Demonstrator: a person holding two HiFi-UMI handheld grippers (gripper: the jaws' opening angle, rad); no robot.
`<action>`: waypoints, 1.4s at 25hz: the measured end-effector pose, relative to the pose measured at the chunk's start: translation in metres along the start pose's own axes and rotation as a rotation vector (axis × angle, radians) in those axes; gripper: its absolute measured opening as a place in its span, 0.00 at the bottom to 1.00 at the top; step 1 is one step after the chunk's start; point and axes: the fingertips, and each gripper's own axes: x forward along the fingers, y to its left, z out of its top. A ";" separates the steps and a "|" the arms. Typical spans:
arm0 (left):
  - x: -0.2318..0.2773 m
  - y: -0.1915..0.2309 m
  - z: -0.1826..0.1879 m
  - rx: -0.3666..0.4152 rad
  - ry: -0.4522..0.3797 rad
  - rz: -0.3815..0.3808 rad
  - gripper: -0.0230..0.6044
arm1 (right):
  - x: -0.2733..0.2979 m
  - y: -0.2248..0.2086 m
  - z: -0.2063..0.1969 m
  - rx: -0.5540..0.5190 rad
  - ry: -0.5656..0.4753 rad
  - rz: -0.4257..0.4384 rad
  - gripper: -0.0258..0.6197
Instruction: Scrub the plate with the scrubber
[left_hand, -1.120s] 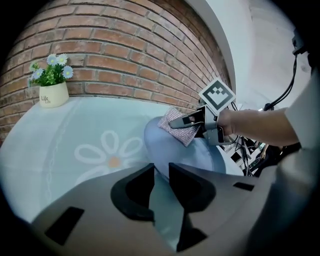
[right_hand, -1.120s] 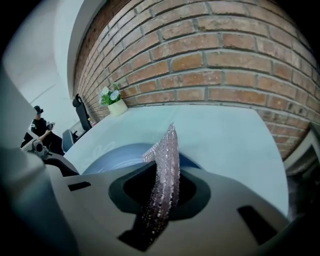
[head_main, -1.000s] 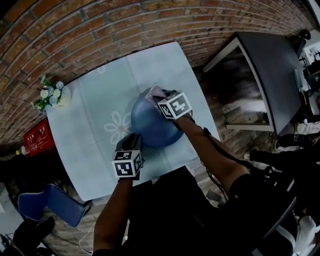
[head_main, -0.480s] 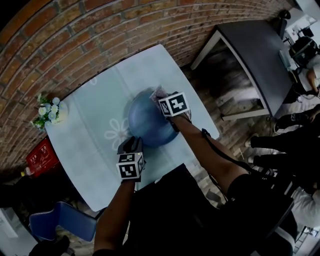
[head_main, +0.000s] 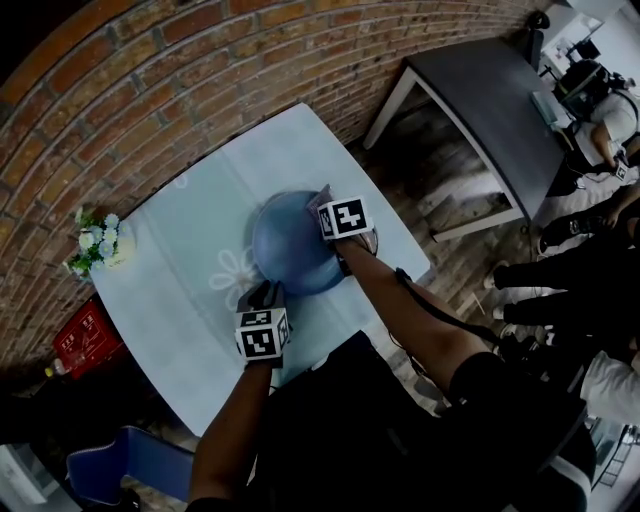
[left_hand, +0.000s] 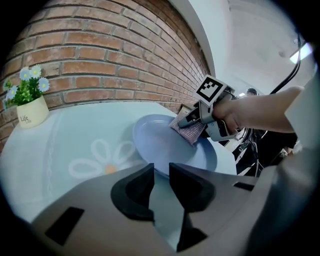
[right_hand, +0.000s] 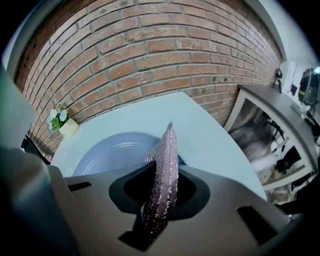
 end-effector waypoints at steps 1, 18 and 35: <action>0.000 -0.001 0.000 -0.002 -0.001 -0.004 0.20 | -0.002 -0.002 -0.002 0.018 0.000 0.004 0.15; -0.002 -0.001 0.005 -0.123 -0.044 0.139 0.17 | -0.027 0.073 0.030 -1.082 -0.134 0.348 0.15; -0.009 0.002 0.000 -0.285 -0.127 0.378 0.13 | 0.014 0.079 0.010 -2.043 -0.165 0.334 0.14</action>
